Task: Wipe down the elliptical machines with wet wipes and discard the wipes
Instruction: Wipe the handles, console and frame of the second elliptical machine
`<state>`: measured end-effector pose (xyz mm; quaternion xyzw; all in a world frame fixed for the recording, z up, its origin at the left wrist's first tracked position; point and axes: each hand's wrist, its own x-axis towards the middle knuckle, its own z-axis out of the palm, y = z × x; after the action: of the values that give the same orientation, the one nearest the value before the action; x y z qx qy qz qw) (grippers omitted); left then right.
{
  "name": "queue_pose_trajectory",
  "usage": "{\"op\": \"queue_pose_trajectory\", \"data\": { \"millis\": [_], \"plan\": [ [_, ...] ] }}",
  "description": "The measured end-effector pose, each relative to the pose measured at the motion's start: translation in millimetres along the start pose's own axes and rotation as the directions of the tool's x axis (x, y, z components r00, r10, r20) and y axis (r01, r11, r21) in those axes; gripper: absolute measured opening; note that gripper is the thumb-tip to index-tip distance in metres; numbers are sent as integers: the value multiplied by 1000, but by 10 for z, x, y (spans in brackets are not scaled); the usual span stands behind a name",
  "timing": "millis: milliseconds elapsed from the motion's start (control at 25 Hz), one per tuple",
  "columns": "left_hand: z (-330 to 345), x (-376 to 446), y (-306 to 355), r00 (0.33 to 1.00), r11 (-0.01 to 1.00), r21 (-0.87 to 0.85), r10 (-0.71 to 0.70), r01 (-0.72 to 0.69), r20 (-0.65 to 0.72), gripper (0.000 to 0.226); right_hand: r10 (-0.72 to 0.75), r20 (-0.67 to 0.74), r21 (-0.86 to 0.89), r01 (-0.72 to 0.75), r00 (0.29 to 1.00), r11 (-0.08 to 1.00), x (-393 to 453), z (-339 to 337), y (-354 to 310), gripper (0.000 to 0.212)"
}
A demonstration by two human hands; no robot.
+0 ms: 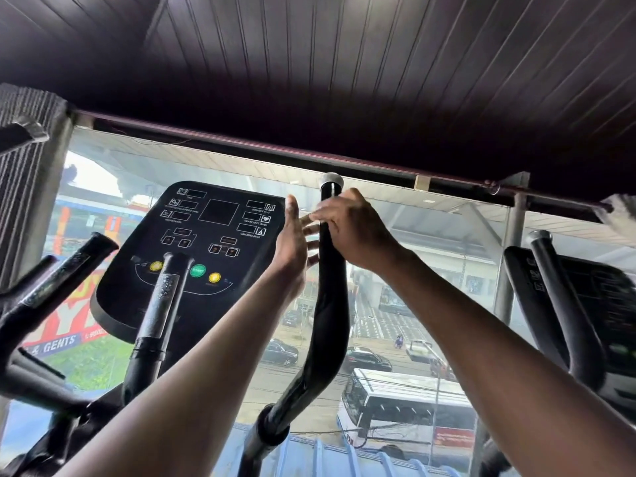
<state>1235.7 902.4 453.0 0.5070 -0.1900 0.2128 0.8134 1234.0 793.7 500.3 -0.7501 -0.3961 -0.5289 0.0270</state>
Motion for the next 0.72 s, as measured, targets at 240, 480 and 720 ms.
{"op": "queue_pose_trajectory", "data": {
  "millis": [240, 480, 720],
  "plan": [
    [-48, -28, -2, 1000, 1000, -7, -26, 26, 3, 80, -12, 146, -83, 25, 989, 996, -5, -78, 6, 25],
    [-62, -34, 44, 1000, 1000, -20, -17, 17, 21, 79, -113, 64, 57, 109, 992, 992, -335, 20, -92, 17],
    [-102, -70, 101, 998, 999, 49, 13, -16, 55, 78, 227, -176, 141, -204, 958, 969, -330, 153, -108, 27]
  ]
}}
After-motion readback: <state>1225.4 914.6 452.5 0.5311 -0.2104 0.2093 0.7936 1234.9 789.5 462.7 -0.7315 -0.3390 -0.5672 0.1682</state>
